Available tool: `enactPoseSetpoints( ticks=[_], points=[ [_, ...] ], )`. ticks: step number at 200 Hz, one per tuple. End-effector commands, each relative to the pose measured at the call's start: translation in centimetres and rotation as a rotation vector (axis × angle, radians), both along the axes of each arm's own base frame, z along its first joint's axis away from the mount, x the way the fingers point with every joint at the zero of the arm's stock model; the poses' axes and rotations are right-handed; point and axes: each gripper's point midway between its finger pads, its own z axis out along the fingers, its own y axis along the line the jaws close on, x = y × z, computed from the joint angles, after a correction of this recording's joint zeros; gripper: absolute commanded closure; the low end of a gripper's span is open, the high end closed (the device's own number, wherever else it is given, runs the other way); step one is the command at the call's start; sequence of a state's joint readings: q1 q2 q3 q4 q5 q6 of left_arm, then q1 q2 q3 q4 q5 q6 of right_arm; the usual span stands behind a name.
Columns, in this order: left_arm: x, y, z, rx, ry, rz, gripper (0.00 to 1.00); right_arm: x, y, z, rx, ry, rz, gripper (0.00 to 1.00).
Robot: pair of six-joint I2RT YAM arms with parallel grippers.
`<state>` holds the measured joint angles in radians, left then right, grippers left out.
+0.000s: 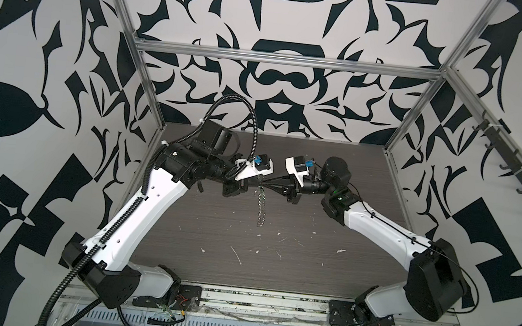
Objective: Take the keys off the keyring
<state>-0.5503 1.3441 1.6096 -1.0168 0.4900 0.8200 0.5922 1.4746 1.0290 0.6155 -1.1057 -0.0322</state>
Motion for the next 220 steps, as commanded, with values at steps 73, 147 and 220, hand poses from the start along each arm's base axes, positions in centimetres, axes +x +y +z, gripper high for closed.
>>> enactPoseSetpoints(
  ticks=[73, 147, 220],
  points=[
    [-0.8, -0.7, 0.5, -0.027, -0.005, -0.053, 1.0, -0.9, 0.5, 1.0, -0.047, -0.03, 0.039, 0.85],
    [-0.7, -0.9, 0.6, -0.029, -0.008, -0.059, 1.0, -1.8, 1.4, 0.4, -0.122, -0.004, 0.089, 0.94],
    [-0.7, -0.8, 0.6, -0.024, -0.013, -0.054, 1.0, -1.8, 1.2, -0.2, -0.144, -0.007, 0.076, 0.85]
  ],
)
